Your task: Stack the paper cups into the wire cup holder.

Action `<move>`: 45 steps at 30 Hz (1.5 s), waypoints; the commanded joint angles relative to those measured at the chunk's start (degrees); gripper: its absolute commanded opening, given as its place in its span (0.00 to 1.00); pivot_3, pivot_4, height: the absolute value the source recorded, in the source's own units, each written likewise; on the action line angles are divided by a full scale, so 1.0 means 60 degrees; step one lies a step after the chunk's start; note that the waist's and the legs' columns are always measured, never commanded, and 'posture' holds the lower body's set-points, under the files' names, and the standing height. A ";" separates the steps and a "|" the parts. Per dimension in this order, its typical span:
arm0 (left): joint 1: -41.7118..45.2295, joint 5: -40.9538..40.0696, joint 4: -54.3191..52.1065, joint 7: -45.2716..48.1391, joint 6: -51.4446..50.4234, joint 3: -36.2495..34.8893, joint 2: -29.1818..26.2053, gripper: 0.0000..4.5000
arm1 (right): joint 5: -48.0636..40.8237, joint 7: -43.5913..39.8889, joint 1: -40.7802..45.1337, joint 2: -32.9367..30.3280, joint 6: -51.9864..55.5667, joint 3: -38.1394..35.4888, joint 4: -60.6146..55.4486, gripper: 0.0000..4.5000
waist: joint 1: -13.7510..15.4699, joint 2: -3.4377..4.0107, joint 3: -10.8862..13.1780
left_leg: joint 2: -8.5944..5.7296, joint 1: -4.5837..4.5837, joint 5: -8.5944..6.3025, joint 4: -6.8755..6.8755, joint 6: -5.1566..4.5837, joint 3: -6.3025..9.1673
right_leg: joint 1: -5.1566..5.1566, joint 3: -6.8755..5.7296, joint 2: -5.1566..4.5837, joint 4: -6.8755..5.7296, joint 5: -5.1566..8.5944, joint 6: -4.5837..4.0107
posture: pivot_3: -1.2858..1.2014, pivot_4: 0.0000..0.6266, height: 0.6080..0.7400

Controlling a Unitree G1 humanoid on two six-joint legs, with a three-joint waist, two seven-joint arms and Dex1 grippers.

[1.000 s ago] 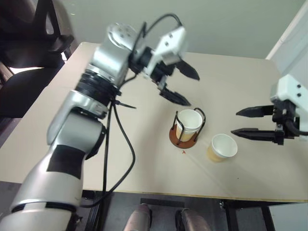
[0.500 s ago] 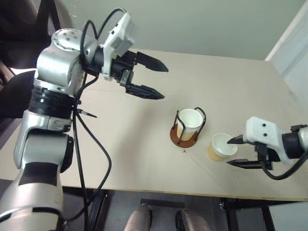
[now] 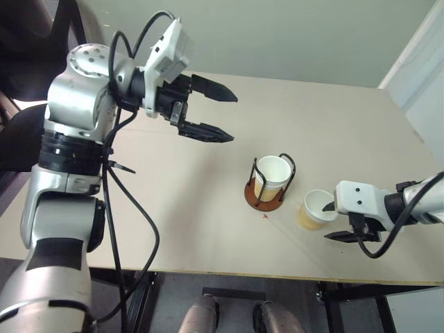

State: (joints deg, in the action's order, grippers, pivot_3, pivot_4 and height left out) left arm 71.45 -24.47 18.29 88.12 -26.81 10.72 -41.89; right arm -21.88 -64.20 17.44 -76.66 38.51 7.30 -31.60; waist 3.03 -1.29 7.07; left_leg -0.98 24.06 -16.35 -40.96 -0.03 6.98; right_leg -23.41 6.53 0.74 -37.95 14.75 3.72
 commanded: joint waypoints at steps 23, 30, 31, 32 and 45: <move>-0.1370 0.0888 0.0004 0.0585 0.0661 -0.0503 -0.1525 1.00 | 0.0310 -0.1176 0.1322 0.0122 -0.1343 -0.1568 0.2024 0.00 | -0.0077 0.0007 0.0004 | 0.0002 0.0002 0.0004 0.0011 0.0007 0.0001 | -0.0007 0.0003 0.0003 0.0008 -0.0008 -0.0008 | 0.52 0.24 1.00; -0.1542 0.0524 0.0054 0.0640 0.0529 -0.0741 -0.1454 1.00 | 0.0888 -0.2098 0.7027 0.1143 -0.0407 0.0357 0.2188 0.00 | -0.0218 0.0019 0.0012 | -0.0007 0.0008 0.0029 0.0070 -0.0005 0.0002 | -0.0042 0.0004 -0.0001 0.0020 -0.0028 -0.0040 | 0.52 0.24 1.00; -0.1525 0.0532 0.0055 0.0636 0.0520 -0.0725 -0.1433 1.00 | 0.0975 -0.2221 0.7551 0.1383 -0.0240 0.0643 0.2247 0.00 | -0.0242 0.0009 0.0005 | -0.0004 0.0009 0.0049 0.0109 -0.0014 0.0009 | -0.0043 -0.0008 -0.0004 0.0038 -0.0034 -0.0049 | 0.52 0.24 1.00; -0.1514 0.0538 0.0052 0.0641 0.0506 -0.0700 -0.1428 1.00 | 0.1037 -0.2320 0.7886 0.1544 -0.0104 0.0846 0.2294 0.00 | -0.0245 0.0005 0.0003 | 0.0010 0.0005 0.0062 0.0139 -0.0005 0.0026 | -0.0046 -0.0022 0.0000 0.0062 -0.0043 -0.0065 | 0.52 0.24 1.00; -0.1345 0.0625 0.0098 0.0603 0.0459 -0.0574 -0.1257 1.00 | 0.1999 -0.3262 0.8237 0.2416 -0.0856 0.2030 0.2459 0.00 | -0.0230 0.0018 0.0011 | 0.0008 0.0123 0.0085 0.0165 0.0032 0.0049 | -0.0145 -0.0047 0.0000 0.0117 -0.0048 -0.0079 | 0.52 0.24 1.00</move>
State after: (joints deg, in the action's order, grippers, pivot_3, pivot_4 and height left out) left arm 61.70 -20.71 19.80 90.10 -24.13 8.30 -49.22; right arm -10.94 -82.93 66.52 -61.82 34.67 20.27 -16.54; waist 1.65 -1.18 7.13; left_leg -0.94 24.81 -15.84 -39.97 0.16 7.28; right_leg -24.28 6.25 0.74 -37.24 14.46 3.25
